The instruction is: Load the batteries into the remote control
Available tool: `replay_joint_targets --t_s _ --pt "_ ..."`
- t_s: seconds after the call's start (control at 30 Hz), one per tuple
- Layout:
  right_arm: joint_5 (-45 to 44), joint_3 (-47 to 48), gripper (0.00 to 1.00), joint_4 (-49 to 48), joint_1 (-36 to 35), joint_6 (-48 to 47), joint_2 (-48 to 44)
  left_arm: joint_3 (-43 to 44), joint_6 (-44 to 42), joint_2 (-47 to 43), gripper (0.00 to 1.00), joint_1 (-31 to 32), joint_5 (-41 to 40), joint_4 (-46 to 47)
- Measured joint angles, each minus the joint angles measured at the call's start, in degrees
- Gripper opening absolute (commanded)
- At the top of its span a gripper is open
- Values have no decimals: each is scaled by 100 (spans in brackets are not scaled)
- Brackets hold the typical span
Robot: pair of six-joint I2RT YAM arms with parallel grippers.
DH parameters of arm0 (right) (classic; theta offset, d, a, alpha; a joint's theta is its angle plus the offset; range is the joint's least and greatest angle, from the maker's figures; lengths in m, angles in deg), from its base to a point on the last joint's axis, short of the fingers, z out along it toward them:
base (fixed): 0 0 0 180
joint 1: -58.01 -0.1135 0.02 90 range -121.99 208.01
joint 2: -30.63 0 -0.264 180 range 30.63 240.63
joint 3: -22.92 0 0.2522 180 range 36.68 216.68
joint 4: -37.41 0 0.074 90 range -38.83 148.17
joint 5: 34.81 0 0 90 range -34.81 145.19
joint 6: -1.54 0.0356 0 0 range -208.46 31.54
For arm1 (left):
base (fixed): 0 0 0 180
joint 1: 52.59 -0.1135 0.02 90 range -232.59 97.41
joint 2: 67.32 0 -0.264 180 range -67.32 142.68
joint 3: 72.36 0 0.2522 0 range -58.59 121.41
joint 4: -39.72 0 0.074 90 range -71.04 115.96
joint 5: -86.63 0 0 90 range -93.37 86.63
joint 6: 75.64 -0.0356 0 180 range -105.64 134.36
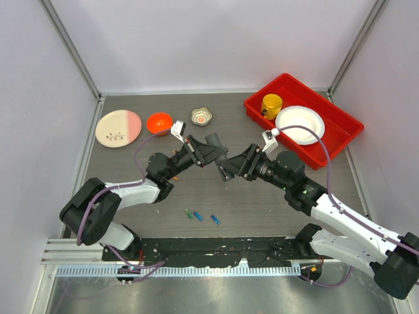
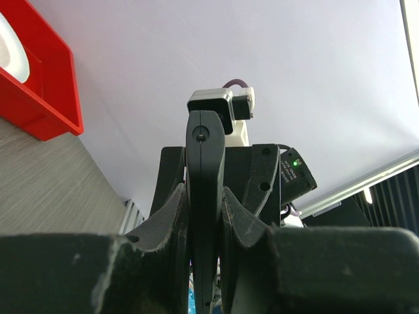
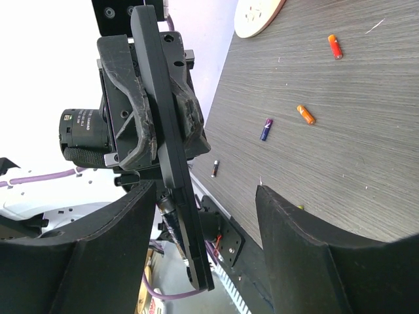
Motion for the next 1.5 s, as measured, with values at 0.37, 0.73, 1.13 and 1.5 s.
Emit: replay_joint_targets --t_s 0.37,0.73,1.13,1.5 --pt "52 -116 60 -199 0 107 0 0 -7 0 0 0 0 -26" --pt "114 -179 56 -328 0 129 2 0 -24 0 0 0 -2 -37" --pt "164 -280 45 -533 0 179 2 0 -90 0 0 0 -2 -98" --pt "155 -304 66 -387 11 166 -2 0 -90 0 0 0 -4 -76"
